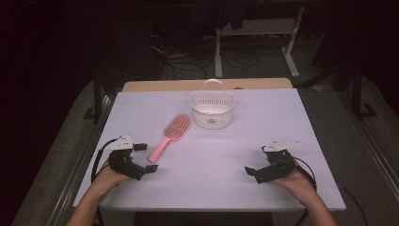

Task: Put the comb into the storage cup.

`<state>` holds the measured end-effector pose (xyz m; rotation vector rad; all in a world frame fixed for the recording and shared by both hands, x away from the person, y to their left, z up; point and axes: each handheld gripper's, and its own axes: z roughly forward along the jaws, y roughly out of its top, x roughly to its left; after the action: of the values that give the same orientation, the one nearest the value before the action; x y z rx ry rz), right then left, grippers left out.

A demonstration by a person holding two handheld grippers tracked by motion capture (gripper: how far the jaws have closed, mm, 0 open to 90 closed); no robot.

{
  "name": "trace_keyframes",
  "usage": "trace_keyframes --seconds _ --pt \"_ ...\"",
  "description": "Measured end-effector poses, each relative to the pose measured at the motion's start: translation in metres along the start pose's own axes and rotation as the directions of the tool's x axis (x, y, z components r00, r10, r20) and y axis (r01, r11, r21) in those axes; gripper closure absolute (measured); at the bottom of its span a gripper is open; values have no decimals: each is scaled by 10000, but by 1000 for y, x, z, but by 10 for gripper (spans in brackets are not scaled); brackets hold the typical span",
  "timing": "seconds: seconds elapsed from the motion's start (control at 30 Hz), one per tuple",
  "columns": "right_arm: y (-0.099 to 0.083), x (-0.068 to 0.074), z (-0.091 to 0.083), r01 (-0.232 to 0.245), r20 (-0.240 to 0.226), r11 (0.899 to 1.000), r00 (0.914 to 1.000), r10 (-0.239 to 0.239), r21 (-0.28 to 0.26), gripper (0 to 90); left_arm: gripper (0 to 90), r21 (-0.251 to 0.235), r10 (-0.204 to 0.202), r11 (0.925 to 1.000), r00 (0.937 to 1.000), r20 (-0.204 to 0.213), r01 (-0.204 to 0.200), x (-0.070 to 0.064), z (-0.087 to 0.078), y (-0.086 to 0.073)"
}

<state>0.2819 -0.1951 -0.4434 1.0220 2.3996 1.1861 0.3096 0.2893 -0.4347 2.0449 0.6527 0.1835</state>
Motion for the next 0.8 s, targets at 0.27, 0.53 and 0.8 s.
trace_keyframes --seconds 0.27,0.53,0.8 --pt "1 0 -1 -41 -36 10000 10000 40 -79 0 0 -35 -42 10000 10000 -11 42 1 -2 1" --pt "2 2 -1 3 -125 10000 9999 -4 -92 0 0 -90 -137 9999 9999 -43 137 3 -4 5" --pt "4 4 0 107 -164 9999 9998 -109 -134 0 0 -104 -123 9999 9999 -102 122 5 -3 10"
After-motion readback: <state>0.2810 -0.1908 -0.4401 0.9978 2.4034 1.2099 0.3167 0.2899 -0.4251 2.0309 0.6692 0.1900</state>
